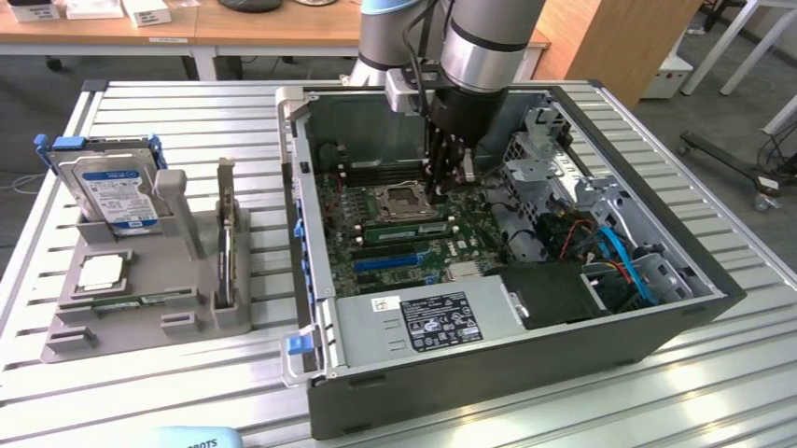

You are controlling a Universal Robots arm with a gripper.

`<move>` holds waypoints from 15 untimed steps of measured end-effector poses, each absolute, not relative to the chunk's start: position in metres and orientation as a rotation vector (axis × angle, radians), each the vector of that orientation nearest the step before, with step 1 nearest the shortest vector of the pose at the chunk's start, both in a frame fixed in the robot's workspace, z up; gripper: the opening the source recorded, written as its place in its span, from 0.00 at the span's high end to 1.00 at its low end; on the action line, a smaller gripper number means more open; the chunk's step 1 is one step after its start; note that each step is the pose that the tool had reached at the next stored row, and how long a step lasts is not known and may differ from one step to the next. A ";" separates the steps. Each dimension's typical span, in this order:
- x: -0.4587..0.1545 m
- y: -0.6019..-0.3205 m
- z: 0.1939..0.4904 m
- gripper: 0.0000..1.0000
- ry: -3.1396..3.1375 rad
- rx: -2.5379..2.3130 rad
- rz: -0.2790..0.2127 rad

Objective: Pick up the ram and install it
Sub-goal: 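Press down the ram until it locks into place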

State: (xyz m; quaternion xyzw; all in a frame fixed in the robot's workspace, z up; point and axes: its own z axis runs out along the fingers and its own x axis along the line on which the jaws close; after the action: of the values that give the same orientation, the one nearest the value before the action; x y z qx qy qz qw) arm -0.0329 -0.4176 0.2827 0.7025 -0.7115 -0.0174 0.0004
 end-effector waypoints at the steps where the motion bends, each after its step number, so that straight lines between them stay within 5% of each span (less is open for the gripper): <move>1: -0.033 -0.418 0.283 0.75 -2.235 2.206 -0.055; 7: -0.033 -0.418 0.283 0.75 -2.234 2.206 -0.055; 11: -0.033 -0.418 0.283 0.89 -2.235 2.206 -0.055; 15: -0.033 -0.418 0.283 0.90 -2.235 2.206 -0.055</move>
State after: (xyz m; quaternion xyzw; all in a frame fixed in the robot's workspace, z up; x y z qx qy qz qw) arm -0.0329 -0.4176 0.2827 0.7025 -0.7115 -0.0174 0.0004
